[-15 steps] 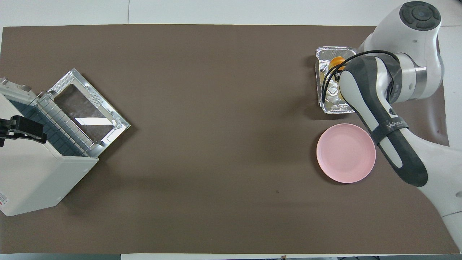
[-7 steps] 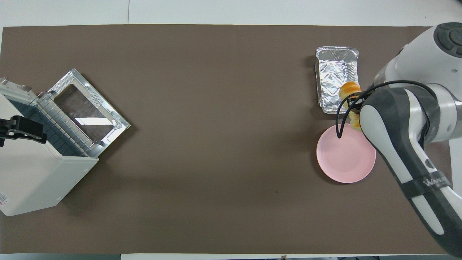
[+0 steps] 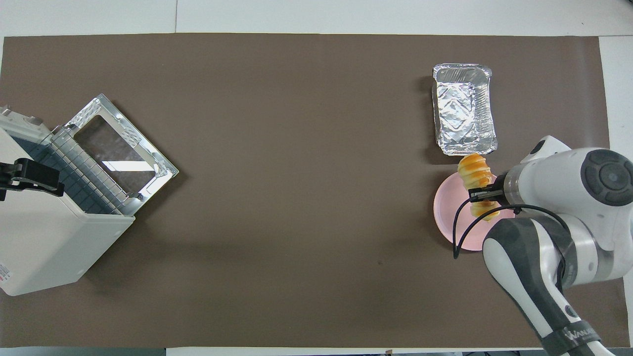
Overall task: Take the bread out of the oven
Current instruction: 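Lift the bread rolls and lower them onto the pink plate, then open the right gripper to release the bread on the plate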
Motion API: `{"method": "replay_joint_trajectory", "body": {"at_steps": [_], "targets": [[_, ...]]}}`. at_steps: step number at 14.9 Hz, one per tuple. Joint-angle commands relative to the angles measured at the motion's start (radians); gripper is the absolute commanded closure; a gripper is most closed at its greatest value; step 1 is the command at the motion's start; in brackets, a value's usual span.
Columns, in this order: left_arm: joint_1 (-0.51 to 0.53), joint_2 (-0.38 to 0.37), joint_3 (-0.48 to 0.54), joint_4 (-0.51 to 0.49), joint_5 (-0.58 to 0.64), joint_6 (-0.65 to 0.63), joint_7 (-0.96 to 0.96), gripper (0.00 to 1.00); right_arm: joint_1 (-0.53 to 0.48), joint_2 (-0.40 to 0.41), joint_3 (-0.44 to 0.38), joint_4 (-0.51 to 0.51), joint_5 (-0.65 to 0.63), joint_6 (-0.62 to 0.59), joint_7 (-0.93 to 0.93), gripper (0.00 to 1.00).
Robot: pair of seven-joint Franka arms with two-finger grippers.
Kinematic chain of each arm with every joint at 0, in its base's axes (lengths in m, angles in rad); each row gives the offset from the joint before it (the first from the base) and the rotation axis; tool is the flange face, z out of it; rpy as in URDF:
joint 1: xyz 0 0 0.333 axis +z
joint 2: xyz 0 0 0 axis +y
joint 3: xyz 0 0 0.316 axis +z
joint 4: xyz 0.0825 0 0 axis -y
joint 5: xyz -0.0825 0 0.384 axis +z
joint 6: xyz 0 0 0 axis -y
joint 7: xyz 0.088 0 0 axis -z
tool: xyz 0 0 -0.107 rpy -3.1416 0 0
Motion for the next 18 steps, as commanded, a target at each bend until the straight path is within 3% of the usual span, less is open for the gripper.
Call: {"method": "replay_joint_trajectory", "body": {"at_steps": [1, 4, 7, 8, 9, 13, 18], "targets": [[-0.004, -0.019, 0.005, -0.016, -0.001, -0.002, 0.002, 0.00, -0.003, -0.056, 0.007, -0.154, 0.017, 0.159, 0.022, 1.00], [-0.004, -0.019, 0.005, -0.016, -0.001, -0.002, 0.002, 0.00, 0.003, -0.033, 0.009, -0.192, 0.017, 0.237, 0.039, 1.00], [-0.004, -0.019, 0.005, -0.016, -0.001, -0.002, 0.002, 0.00, 0.026, -0.016, 0.007, -0.185, 0.017, 0.238, 0.050, 1.00], [-0.004, -0.019, 0.005, -0.016, -0.001, -0.002, 0.002, 0.00, 0.026, -0.014, 0.007, -0.183, 0.017, 0.237, 0.053, 0.74], [-0.004, -0.019, 0.005, -0.016, -0.001, -0.002, 0.002, 0.00, 0.023, -0.014, 0.007, -0.182, 0.017, 0.237, 0.049, 0.01], [-0.004, -0.019, 0.005, -0.016, -0.001, -0.002, 0.002, 0.00, 0.023, -0.016, 0.007, -0.145, 0.017, 0.196, 0.041, 0.00], [-0.004, -0.019, 0.005, -0.016, -0.001, -0.002, 0.002, 0.00, 0.005, -0.025, 0.004, 0.014, 0.017, -0.039, -0.040, 0.00]]}}
